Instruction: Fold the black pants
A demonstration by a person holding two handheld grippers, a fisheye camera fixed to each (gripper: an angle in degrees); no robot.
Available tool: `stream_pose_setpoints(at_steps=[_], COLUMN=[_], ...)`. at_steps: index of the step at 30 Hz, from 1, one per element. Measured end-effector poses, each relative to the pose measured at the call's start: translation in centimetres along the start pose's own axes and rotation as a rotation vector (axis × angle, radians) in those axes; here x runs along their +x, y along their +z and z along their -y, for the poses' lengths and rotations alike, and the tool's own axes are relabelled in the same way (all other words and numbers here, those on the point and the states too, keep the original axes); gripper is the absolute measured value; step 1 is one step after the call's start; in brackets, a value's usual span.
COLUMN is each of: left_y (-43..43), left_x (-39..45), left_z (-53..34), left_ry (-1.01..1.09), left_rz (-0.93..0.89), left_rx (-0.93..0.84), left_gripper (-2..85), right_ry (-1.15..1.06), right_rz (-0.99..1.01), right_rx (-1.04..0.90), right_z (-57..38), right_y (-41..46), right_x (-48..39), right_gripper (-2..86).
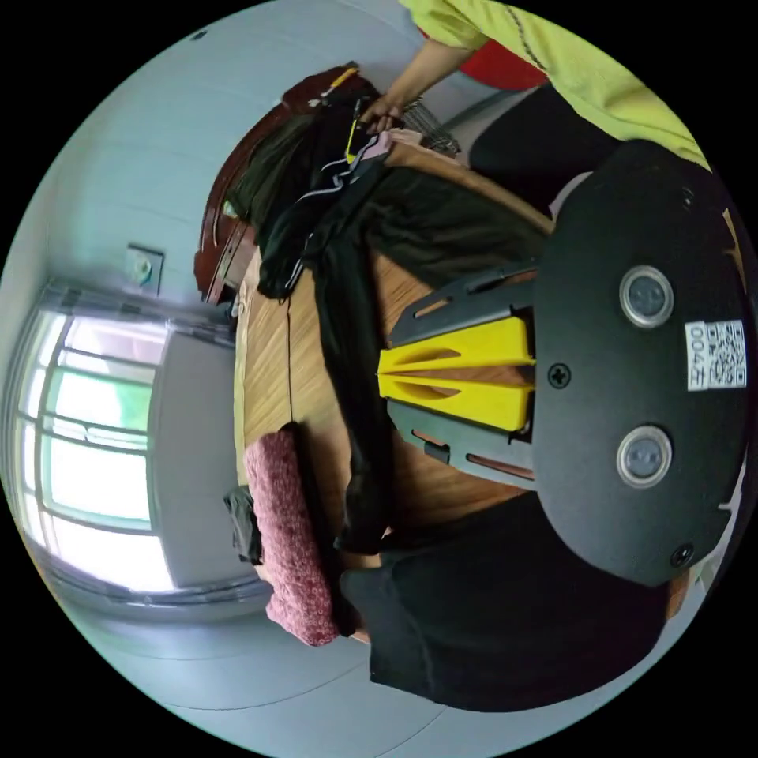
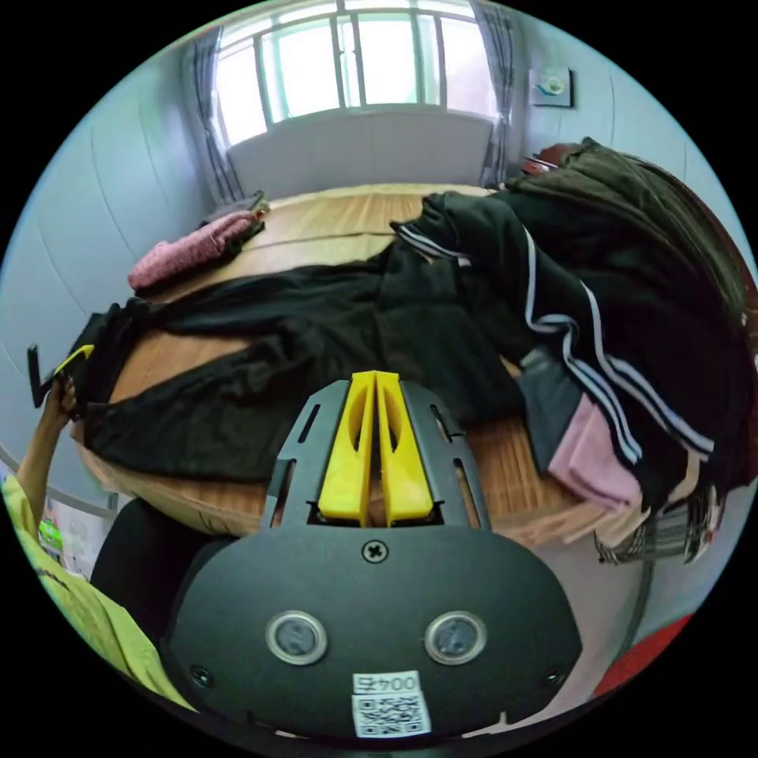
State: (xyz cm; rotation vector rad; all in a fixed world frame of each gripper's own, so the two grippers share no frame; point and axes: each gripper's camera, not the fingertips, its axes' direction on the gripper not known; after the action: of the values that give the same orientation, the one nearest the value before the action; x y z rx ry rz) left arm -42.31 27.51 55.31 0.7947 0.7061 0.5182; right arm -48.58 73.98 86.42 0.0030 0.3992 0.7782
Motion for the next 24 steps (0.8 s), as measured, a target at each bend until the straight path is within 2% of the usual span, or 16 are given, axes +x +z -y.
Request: stream_pose_setpoints(at_steps=[4, 7, 9, 11, 18, 22, 24], left_y=[0.8, 3.9, 4.8, 4.4, 4.4, 4.0, 3.8], left_x=[7.7, 11.6, 12.0, 11.3, 8.0, 9.0, 8.8], left_z=[-7.4, -11.1, -12.6, -13.4, -13.8, -14.2, -14.2], left_ry=[0.135, 0.262, 0.231, 0.180, 0.075, 0.117, 0.107], left_rz=[0.061, 0.100, 0.139, 0.147, -0.039, -0.048, -0.115], left_rx=[-0.002, -0.134, -0.207, -0.195, -0.212, -0.213, -0.213], left_gripper=[2.1, 3.2, 5.6, 8.0, 13.1, 16.1, 20.1], right_ry=[0.127, 0.141, 0.078, 0.028, 0.159, 0.134, 0.126], right_rz=[0.009, 0.113, 0.171, 0.200, 0.342, 0.236, 0.218], right_rx=[-0.014, -0.005, -0.007, 0.001, -0.048, -0.101, -0.150], right_z=[-6.6, -8.4, -9.0, -9.5, -9.6, -9.0, -8.9], right_y=[1.0, 1.1, 0.6, 0.0, 1.1, 2.4, 3.4], right_x=[1.0, 0.0, -1.8, -3.4, -3.8, -4.5, -4.5], right_gripper=[4.5, 7.9, 8.1, 8.4, 10.1, 10.8, 10.9])
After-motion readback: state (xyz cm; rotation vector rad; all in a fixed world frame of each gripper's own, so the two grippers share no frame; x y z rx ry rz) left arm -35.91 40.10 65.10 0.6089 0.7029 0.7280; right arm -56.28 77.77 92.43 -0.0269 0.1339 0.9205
